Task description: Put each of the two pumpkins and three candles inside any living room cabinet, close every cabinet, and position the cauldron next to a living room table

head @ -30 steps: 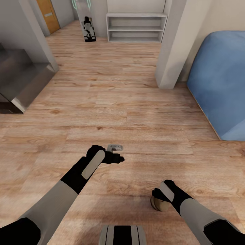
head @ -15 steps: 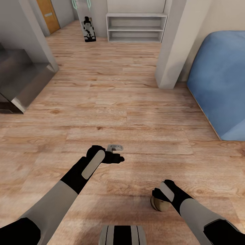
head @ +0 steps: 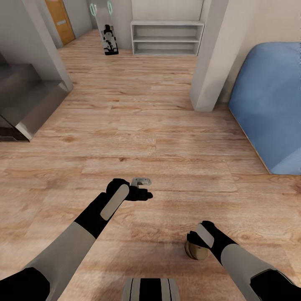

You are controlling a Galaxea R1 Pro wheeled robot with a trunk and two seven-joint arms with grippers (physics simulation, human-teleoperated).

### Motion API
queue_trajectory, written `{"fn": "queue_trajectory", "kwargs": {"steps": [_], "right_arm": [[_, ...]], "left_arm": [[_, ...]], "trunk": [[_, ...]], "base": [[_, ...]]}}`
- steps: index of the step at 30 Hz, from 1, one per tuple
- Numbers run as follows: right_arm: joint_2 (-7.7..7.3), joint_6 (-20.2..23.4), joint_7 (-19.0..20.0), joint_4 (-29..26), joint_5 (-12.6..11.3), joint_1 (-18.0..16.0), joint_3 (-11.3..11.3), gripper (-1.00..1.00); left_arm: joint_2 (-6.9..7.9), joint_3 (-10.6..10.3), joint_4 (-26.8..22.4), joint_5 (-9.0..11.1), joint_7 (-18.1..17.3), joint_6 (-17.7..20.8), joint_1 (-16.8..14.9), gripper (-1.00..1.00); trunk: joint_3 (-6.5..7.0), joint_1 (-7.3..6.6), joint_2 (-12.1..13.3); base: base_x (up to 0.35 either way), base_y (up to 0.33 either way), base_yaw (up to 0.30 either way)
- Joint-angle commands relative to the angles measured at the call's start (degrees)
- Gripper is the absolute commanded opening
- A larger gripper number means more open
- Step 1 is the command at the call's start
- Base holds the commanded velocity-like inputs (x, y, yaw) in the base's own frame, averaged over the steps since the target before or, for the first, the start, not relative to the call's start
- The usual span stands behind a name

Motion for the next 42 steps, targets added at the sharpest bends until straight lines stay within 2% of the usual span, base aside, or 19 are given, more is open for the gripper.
{"fn": "queue_trajectory", "kwargs": {"steps": [1,16,24,36,42], "right_arm": [[-0.06,0.2,-0.4,-0.1,-0.6,0.0,0.5,-1.0],[-0.06,-0.8,-0.4,-0.4,-0.6,0.0,0.5,-1.0],[-0.05,-3.8,-0.4,-1.2,-0.6,0.0,0.6,-1.0],[-0.07,-4.1,-0.4,-1.5,-0.7,0.0,0.3,-1.0],[-0.14,-4.0,-0.5,-3.7,-1.2,0.1,-0.1,-1.0]], "left_arm": [[0.01,-0.1,0.0,0.6,0.6,0.1,0.0,1.0],[-0.05,-0.1,0.0,0.2,0.7,0.1,0.0,1.0],[-0.05,-0.1,0.1,0.2,0.8,0.1,0.0,1.0],[-0.05,-0.1,0.3,0.2,0.8,0.1,-0.1,1.0],[-0.05,-0.1,0.3,0.2,0.8,0.1,0.0,1.0]], "trunk": [[0.19,-0.03,0.0],[3.51,-0.42,0.2],[5.28,-0.62,0.3],[7.94,-0.93,0.5],[9.27,-1.09,0.5]], "base": [[0.0,0.0,0.0],[0.0,0.0,0.0],[0.0,0.0,0.0],[0.0,0.0,0.0],[0.0,0.0,0.0]]}}
